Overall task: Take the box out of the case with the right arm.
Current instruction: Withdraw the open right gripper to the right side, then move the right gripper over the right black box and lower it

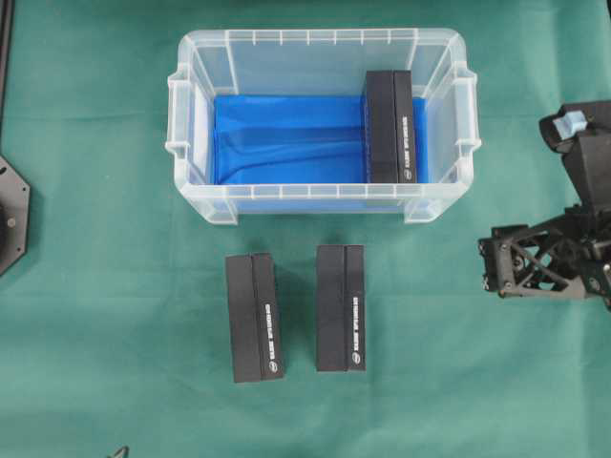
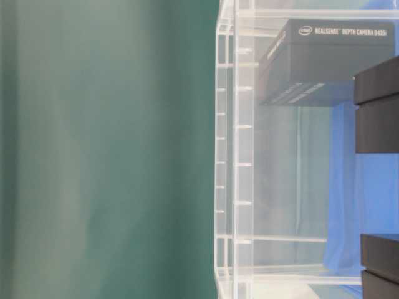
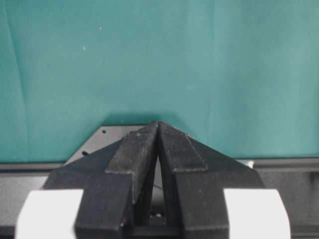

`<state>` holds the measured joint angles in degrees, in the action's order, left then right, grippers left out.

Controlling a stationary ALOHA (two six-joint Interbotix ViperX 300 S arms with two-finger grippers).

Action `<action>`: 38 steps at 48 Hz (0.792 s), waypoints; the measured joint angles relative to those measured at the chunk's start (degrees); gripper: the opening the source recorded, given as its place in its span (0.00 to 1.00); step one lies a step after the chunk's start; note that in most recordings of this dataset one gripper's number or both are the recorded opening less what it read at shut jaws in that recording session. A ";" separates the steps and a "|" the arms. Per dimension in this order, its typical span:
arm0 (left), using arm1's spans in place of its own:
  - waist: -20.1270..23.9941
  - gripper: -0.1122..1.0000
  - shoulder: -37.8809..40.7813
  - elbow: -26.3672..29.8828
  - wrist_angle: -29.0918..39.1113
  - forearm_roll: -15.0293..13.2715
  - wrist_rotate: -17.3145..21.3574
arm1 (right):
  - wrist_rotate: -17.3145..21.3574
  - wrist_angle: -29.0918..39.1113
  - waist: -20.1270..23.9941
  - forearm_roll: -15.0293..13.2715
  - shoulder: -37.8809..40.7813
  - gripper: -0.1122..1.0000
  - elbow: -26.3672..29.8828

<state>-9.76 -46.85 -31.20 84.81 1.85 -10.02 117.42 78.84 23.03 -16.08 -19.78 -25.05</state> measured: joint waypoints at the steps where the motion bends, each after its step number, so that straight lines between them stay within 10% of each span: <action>1: 0.09 0.10 0.00 0.00 0.00 0.00 0.00 | -0.35 -0.09 -0.35 -0.53 0.00 0.85 0.00; 38: 0.00 0.10 0.35 -0.35 0.00 0.00 -0.18 | -30.76 -5.45 -29.44 0.26 -6.77 0.85 -3.52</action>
<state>-9.76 -46.49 -31.55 84.81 1.85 -10.20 86.66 73.39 -6.42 -15.82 -26.54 -28.56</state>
